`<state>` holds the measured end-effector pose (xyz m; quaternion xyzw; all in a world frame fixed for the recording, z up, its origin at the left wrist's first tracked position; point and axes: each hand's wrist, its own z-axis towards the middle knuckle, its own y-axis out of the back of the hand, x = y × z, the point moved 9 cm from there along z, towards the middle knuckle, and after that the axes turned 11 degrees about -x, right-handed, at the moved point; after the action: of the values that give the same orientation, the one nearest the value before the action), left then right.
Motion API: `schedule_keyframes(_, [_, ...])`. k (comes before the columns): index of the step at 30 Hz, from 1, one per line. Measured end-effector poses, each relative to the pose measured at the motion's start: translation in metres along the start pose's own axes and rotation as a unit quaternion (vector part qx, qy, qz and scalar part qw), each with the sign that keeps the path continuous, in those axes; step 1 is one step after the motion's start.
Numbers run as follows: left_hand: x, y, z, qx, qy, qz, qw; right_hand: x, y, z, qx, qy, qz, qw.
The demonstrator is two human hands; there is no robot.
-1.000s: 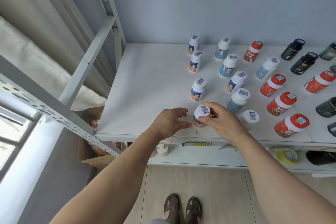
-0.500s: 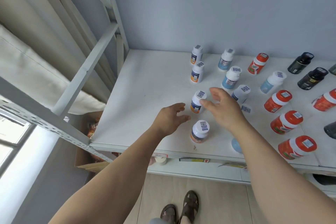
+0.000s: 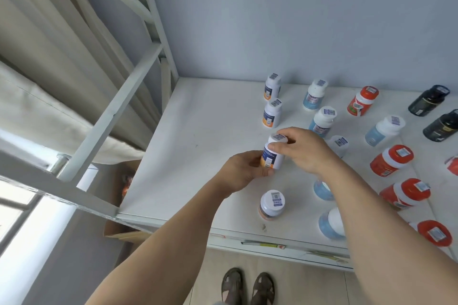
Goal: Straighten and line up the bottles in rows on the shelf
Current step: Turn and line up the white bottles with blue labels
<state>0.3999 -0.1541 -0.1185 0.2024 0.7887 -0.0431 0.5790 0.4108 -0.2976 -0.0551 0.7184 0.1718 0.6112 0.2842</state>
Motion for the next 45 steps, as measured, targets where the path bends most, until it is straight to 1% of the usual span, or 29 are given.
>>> schedule_keyframes(3, [-0.006,-0.007,0.002,0.043,0.016,-0.036,0.998,-0.003,0.009,0.003,-0.026,-0.037,0.033,0.998])
schedule_keyframes(7, [-0.003,-0.009,0.005,0.072,0.037,-0.053,0.995,-0.008,0.01,0.004,-0.044,-0.061,0.049,0.996])
schedule_keyframes(14, [-0.003,-0.008,0.006,0.083,0.054,-0.074,0.992,-0.01,0.006,0.005,-0.038,-0.084,0.067,0.993])
schedule_keyframes(19, [-0.001,-0.003,0.01,0.067,0.047,-0.048,0.995,-0.004,0.006,0.003,-0.032,-0.071,0.07,0.995])
schedule_keyframes(25, [-0.004,0.008,0.018,0.031,-0.001,0.039,0.999,-0.01,-0.001,-0.003,-0.011,-0.061,0.074,0.995])
schedule_keyframes(29, [0.003,0.023,0.024,-0.002,-0.004,0.089,0.996,-0.019,-0.008,-0.009,0.008,-0.065,0.073,0.995])
schedule_keyframes(35, [0.003,0.027,0.027,-0.001,-0.009,0.091,0.996,-0.029,-0.014,-0.02,0.018,-0.063,0.066,0.996])
schedule_keyframes(39, [0.002,0.03,0.034,-0.012,-0.006,0.061,0.998,-0.034,-0.013,-0.022,0.018,-0.078,0.05,0.996])
schedule_keyframes(41, [0.001,0.031,0.039,-0.017,-0.004,0.047,0.999,-0.031,-0.013,-0.024,0.037,-0.083,0.04,0.995])
schedule_keyframes(43, [-0.002,0.033,0.045,-0.024,-0.002,0.041,0.999,-0.025,-0.012,-0.021,0.059,-0.093,0.053,0.992])
schedule_keyframes(45, [-0.006,0.035,0.052,-0.039,-0.001,0.035,0.999,-0.012,0.0,-0.007,0.044,-0.09,0.088,0.991])
